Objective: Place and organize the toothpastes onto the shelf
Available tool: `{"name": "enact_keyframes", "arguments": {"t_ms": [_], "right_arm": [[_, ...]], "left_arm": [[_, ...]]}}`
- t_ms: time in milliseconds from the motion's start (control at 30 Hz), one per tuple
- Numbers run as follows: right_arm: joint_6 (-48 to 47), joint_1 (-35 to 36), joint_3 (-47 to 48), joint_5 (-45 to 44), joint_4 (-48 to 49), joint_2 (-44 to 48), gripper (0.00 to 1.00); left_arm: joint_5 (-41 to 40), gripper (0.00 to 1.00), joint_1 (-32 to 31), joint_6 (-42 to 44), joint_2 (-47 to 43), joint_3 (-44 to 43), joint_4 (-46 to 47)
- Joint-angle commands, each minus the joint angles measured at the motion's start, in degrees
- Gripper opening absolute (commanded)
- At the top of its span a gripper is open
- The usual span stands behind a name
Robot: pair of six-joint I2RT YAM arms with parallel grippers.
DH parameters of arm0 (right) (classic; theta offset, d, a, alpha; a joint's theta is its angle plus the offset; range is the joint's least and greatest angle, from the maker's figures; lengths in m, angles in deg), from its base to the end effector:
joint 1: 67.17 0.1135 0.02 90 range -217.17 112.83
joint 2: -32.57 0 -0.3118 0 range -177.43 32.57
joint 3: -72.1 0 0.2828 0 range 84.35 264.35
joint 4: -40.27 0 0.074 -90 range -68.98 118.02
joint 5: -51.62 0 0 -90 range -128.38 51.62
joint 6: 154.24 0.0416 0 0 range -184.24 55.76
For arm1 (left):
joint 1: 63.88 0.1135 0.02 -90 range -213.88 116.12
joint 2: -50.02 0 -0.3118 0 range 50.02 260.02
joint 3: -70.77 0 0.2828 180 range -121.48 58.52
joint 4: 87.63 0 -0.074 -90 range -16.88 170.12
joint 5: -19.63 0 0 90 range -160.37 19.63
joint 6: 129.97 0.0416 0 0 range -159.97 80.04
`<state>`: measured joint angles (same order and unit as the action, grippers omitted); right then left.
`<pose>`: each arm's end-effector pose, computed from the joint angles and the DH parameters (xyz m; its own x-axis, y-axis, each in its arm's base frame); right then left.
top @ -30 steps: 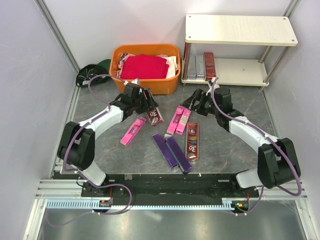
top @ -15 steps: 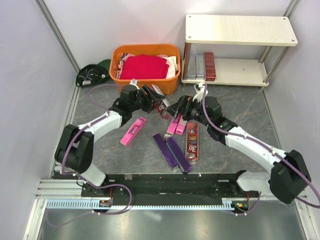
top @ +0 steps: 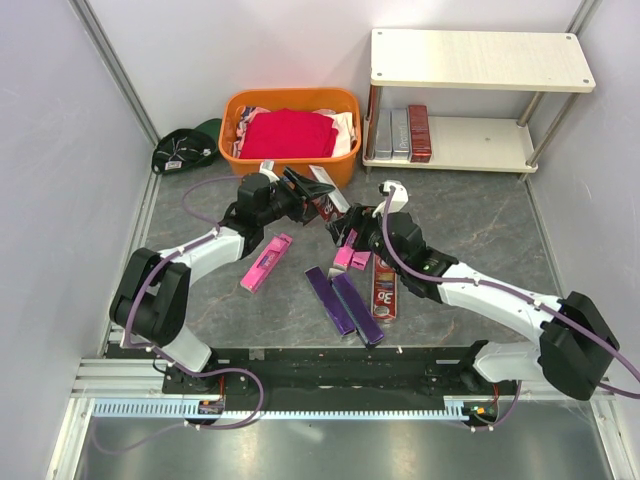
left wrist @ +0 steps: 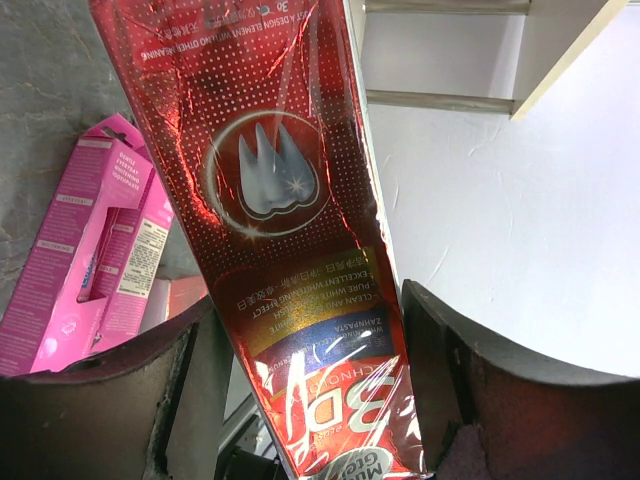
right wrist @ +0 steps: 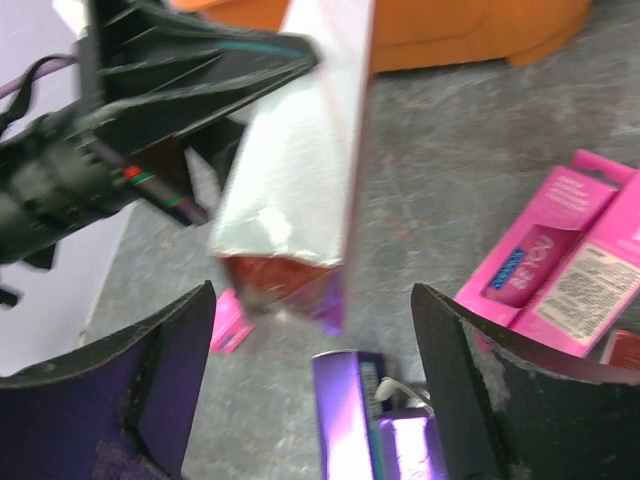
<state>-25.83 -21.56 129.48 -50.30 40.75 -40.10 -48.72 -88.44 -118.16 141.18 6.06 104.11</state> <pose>0.2236 0.2161 0.3073 -0.4877 0.3708 -0.7904 -0.3273 0.7616 0.5593 0.3470 -0.1754 0.2707 -0.7431 -0.6607 -0.1063 -0.0806 0.2460 -0.9659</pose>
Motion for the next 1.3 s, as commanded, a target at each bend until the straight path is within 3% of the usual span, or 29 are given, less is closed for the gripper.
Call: {"name": "enact_keyframes", "arguments": {"t_ms": [0,267,400,600,800,967,1267], "right_arm": [[-0.9,0.2,-0.7,-6.7,5.4,-1.5,0.82],[-0.8,0.2,0.2,-7.2,7.8,-3.4,0.54],[-0.3,0.3,0.4,-7.8,8.4,-3.5,0.3],[0.1,0.1,0.7,-6.5,8.3,-2.8,0.21],[2.3,-1.4,1.5,-3.3,6.3,-2.0,0.17],[7.3,-6.0,0.1,2.3,6.7,-0.1,0.16],[17.9,-23.6,-6.2,14.2,7.3,7.7,0.15]], "left_arm": [[2.8,0.59,0.2,-4.1,-1.1,0.6,7.0],[3.0,0.59,0.2,-4.9,-1.2,1.8,9.1],[3.8,0.61,0.2,-5.0,-0.3,1.7,9.5],[5.2,0.71,0.2,-2.8,-0.5,1.3,7.9],[5.9,1.0,0.7,3.7,-1.2,-2.1,0.1],[4.6,1.0,0.8,10.2,-2.8,-4.4,-7.9],[0.2,1.0,1.0,18.2,-5.5,-6.7,-16.8]]}}
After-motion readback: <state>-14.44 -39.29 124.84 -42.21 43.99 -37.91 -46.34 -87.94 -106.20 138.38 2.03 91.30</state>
